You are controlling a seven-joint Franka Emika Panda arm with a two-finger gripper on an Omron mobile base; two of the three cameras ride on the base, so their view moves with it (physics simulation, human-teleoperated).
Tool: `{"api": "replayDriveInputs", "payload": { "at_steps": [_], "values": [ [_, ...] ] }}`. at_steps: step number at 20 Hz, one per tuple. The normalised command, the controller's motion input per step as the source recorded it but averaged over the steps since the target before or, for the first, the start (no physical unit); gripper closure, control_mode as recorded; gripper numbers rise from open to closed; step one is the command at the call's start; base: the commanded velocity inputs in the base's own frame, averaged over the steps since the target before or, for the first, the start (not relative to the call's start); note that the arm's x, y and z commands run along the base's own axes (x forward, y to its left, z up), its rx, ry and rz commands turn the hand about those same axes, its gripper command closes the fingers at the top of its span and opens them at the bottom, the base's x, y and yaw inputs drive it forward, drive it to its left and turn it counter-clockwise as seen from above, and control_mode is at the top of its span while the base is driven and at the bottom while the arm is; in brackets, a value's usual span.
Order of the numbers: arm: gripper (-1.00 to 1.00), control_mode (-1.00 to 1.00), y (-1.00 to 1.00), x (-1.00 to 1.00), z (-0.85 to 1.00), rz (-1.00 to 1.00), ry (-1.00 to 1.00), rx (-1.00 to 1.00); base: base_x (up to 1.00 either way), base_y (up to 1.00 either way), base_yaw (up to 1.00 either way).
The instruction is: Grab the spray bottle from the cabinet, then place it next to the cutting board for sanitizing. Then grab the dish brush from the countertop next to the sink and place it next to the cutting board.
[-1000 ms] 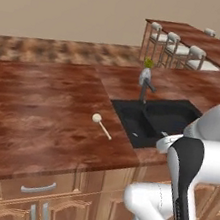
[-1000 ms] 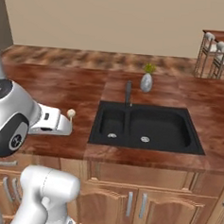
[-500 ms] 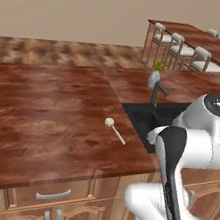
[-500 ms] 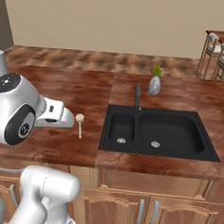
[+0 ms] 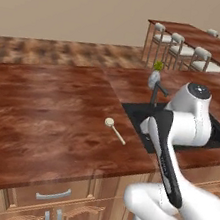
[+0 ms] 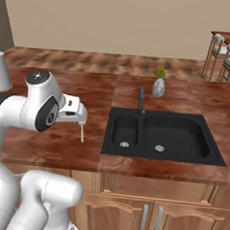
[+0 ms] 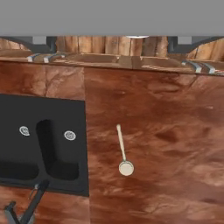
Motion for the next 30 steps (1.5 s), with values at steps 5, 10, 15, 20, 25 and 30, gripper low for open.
{"api": "replayDriveInputs", "payload": {
  "at_steps": [5,10,15,20,25,30],
  "values": [
    [-1.00,-1.00,0.47,0.53,-0.49,0.00,0.13,0.00,0.00,0.00,0.00],
    [-1.00,-1.00,0.23,0.66,-0.38,0.00,0.11,0.00,0.00,0.00,0.00],
    [-1.00,-1.00,0.16,0.74,-0.42,0.00,0.14,0.00,0.00,0.00,0.00],
    [-1.00,-1.00,0.05,0.58,-0.30,0.00,0.12,0.00,0.00,0.00,0.00],
    [-1.00,-1.00,0.00,0.46,-0.26,0.00,0.12,0.00,0.00,0.00,0.00],
    [-1.00,-1.00,0.03,0.31,-0.32,0.00,0.07,0.00,0.00,0.00,0.00]
  ]
}}
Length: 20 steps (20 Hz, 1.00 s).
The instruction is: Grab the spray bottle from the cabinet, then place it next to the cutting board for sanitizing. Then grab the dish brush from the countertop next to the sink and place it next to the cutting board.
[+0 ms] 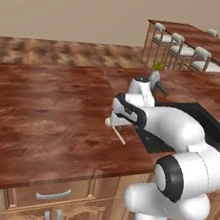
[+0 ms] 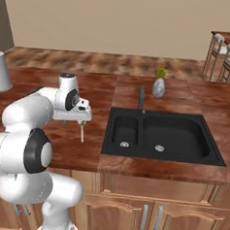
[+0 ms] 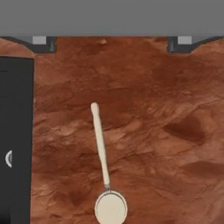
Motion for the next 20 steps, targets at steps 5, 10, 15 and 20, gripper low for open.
{"api": "replayDriveInputs", "payload": {
  "at_steps": [5,10,15,20],
  "values": [
    [-1.00,-1.00,0.11,0.29,-0.39,0.00,0.04,0.00,0.00,0.00,0.00],
    [-1.00,-1.00,0.02,0.35,-0.41,0.00,0.07,0.00,0.00,0.00,0.00],
    [-1.00,-1.00,0.00,0.32,-0.40,0.00,0.03,0.00,0.00,0.00,0.00],
    [-1.00,-1.00,0.02,0.39,-0.30,0.00,0.00,0.00,0.00,0.00,0.00]
  ]
}}
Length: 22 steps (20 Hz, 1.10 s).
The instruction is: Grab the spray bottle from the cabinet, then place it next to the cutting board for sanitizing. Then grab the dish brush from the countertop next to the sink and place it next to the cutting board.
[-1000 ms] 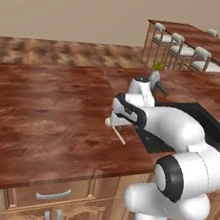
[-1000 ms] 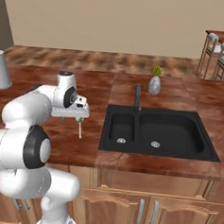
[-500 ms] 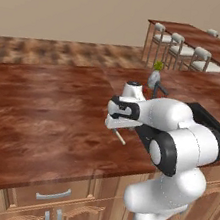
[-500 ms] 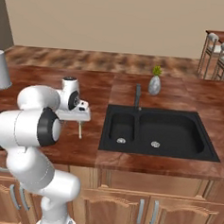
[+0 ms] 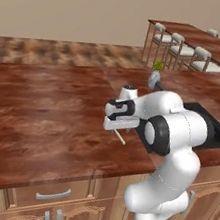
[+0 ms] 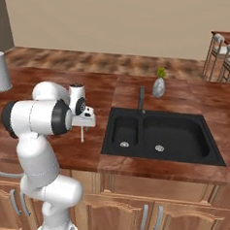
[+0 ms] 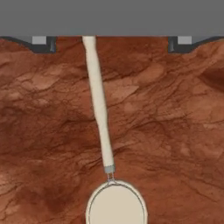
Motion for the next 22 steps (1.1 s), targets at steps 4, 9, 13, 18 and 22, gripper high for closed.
{"api": "replayDriveInputs", "payload": {
  "at_steps": [4,9,13,18,22],
  "values": [
    [-1.00,-1.00,0.00,0.44,-0.24,0.00,0.00,0.00,0.00,0.00,0.00],
    [-1.00,-1.00,0.00,0.47,-0.25,0.00,0.00,0.00,0.00,0.00,0.00],
    [-1.00,-1.00,0.02,0.29,-0.22,0.00,0.00,0.00,0.00,0.00,0.00],
    [-1.00,-1.00,0.04,0.15,-0.21,0.00,0.00,0.00,0.00,0.00,0.00],
    [-1.00,-1.00,0.15,0.04,-0.20,0.00,0.00,0.00,0.00,0.00,0.00]
  ]
}}
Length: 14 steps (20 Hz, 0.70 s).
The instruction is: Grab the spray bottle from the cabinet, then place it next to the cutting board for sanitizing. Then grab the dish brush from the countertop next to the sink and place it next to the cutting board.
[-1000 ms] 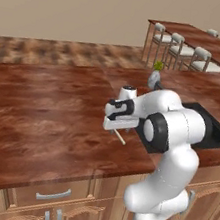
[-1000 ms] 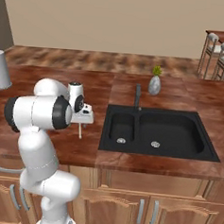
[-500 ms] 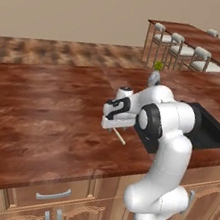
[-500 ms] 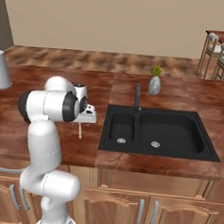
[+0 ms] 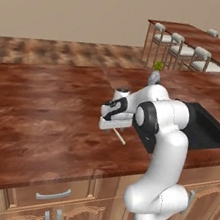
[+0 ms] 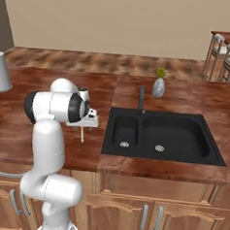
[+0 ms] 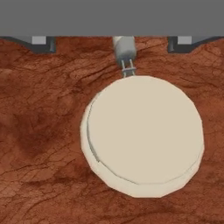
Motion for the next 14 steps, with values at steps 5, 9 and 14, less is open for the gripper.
{"api": "replayDriveInputs", "payload": {
  "at_steps": [5,9,14],
  "values": [
    [1.00,-1.00,0.29,0.02,-0.26,0.00,0.00,-0.01,0.00,0.00,0.00],
    [1.00,-1.00,0.23,0.00,-0.23,0.00,0.00,-0.01,0.00,0.00,0.00],
    [1.00,-1.00,0.25,0.00,-0.24,0.00,0.00,0.00,0.00,0.00,0.00]
  ]
}}
